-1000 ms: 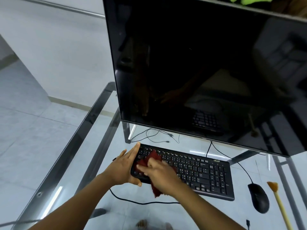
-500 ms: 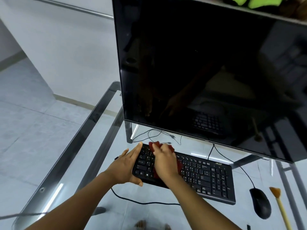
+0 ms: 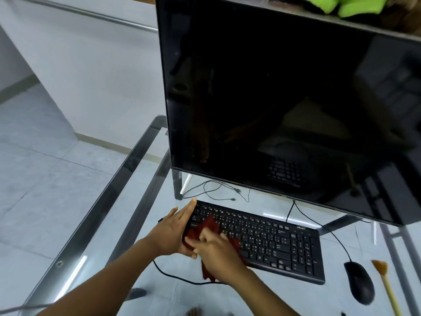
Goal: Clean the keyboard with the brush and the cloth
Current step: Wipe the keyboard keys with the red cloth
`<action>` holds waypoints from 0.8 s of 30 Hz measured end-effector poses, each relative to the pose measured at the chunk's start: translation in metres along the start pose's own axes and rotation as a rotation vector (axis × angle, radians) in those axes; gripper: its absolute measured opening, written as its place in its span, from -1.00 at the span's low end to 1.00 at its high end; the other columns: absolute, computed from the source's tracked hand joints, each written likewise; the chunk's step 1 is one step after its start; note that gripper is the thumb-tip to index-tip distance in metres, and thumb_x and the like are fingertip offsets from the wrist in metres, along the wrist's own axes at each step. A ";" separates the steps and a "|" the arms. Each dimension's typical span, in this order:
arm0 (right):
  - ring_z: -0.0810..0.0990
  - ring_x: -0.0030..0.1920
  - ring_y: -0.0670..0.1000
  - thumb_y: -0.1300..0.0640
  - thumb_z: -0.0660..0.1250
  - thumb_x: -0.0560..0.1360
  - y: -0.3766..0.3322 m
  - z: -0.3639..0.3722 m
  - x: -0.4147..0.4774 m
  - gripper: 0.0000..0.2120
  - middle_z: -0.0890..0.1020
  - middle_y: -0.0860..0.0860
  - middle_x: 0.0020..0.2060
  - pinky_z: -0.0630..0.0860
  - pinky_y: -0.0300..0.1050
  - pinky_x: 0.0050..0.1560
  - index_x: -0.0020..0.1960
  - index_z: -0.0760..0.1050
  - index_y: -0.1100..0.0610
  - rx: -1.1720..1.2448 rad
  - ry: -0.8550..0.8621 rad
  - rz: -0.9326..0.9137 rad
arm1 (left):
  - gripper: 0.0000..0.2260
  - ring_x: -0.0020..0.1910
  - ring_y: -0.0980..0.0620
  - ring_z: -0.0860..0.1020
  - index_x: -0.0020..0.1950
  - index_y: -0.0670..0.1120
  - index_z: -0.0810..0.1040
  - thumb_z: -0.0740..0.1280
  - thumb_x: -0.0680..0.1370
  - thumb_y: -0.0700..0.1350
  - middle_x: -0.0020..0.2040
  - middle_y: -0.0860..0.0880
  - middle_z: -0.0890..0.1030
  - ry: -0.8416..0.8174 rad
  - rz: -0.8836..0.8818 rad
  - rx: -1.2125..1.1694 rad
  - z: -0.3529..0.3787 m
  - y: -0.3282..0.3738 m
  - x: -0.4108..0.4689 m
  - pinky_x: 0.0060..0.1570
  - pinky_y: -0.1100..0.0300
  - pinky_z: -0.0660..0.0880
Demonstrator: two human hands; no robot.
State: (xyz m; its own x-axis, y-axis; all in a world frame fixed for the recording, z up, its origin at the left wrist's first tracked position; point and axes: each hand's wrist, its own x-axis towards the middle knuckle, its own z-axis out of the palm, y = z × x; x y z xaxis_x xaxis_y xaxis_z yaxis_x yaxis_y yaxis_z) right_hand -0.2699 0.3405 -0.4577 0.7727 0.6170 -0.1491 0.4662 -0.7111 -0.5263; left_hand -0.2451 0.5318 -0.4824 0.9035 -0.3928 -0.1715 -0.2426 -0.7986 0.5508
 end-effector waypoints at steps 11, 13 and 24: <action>0.48 0.03 0.04 0.14 0.20 0.57 0.025 -0.028 0.011 -0.64 0.49 -0.01 0.07 0.44 -0.13 -0.01 0.31 0.47 -0.13 -0.064 0.179 0.134 | 0.29 0.52 0.12 0.09 0.53 0.01 -0.36 0.43 0.16 0.45 0.57 0.02 0.07 -0.028 -0.015 0.009 0.001 -0.001 0.001 0.52 0.01 -0.07; 0.47 0.01 0.04 0.18 0.19 0.55 0.026 -0.031 0.016 -0.60 0.48 0.01 0.11 0.43 -0.12 -0.03 0.31 0.46 -0.14 -0.047 0.168 0.148 | 0.29 0.52 0.11 0.10 0.53 0.01 -0.36 0.42 0.16 0.47 0.57 0.02 0.07 -0.026 -0.010 0.016 0.001 -0.001 0.000 0.52 0.02 -0.08; 0.53 -0.09 0.08 0.20 0.33 0.49 0.023 -0.016 0.004 -0.57 0.47 0.00 -0.05 0.47 -0.11 -0.11 0.30 0.46 -0.13 -0.123 0.142 0.023 | 0.29 0.54 0.12 0.03 0.52 0.00 -0.38 0.42 0.17 0.46 0.58 0.03 -0.02 -0.032 0.000 0.022 0.001 -0.001 0.000 0.52 0.01 -0.09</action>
State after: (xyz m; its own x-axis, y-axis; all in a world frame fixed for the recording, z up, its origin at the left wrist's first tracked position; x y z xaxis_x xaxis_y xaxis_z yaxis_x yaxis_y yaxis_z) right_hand -0.2486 0.3209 -0.4569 0.8327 0.5525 -0.0358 0.4901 -0.7657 -0.4165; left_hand -0.2455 0.5322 -0.4843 0.8918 -0.4067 -0.1981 -0.2502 -0.8084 0.5328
